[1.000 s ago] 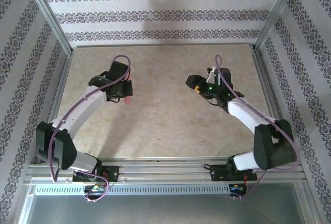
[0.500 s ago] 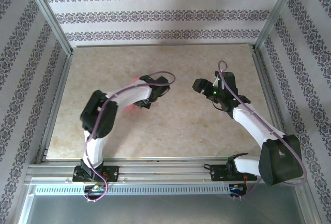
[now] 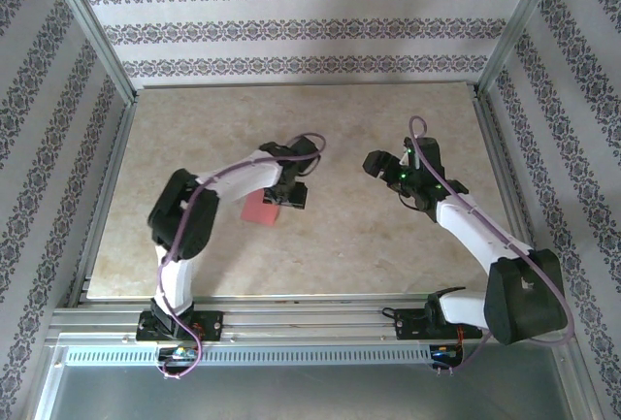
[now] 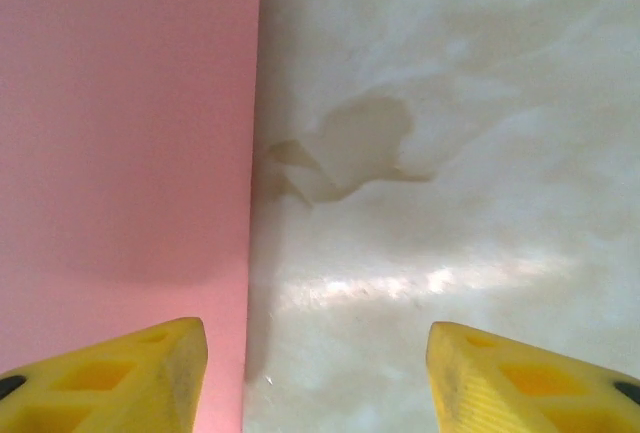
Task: Fold a paper plane with a square sheet of paper (pick it up from the middle)
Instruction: Turn over the paper at the center of the table.
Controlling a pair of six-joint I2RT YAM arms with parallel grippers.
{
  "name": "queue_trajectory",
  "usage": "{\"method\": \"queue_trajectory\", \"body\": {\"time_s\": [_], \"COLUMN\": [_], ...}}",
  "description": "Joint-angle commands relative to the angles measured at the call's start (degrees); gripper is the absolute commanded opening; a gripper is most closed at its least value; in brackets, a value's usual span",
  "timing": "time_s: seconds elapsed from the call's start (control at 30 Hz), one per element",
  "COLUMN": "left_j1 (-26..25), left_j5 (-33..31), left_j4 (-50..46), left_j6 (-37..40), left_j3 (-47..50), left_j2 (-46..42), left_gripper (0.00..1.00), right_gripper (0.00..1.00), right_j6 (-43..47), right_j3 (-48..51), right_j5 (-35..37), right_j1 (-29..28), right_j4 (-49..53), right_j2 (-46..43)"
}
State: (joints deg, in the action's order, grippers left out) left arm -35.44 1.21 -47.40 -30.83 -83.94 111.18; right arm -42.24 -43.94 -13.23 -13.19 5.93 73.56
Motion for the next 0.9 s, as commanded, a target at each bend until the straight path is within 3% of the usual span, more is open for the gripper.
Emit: {"method": "queue_trajectory", "body": {"time_s": [0.0,0.1,0.23,0.43,0.6,0.87], "left_j1": [5.20,10.31,16.82,26.86,31.97,33.54], "left_j5": [12.43,13.30,9.38,7.50,10.18,14.78], "left_j4": [8.70,11.75,15.29,19.81,23.10,22.36], "left_j6": [-1.59,-3.01,-5.08,-10.59,-12.76,-12.57], "left_j3": [4.13,9.60,18.90,32.99,40.44,40.64], "left_j2": [-9.56,-17.21,-27.06,-40.14,-46.93,-45.44], "left_gripper": [0.65,0.70,0.81,0.91,1.00,1.00], "right_gripper": [0.80,0.73,0.58,0.49,0.44,0.42], "right_j6": [-0.56,-0.67,-1.87,-3.29,-3.58,-4.21], "right_j3": [-0.96,-4.12,-11.31,-22.62,-31.24,-39.28], "right_j5": [0.42,0.62,-1.05,-4.70,-6.13,-7.65], "right_j1": [-4.12,-10.23,-19.08,-28.04,-31.33,-31.98], "right_j4": [0.00,-0.59,-1.43,-1.33,1.37,4.56], "right_j2": [2.82,7.86,17.81,31.44,40.33,48.86]}}
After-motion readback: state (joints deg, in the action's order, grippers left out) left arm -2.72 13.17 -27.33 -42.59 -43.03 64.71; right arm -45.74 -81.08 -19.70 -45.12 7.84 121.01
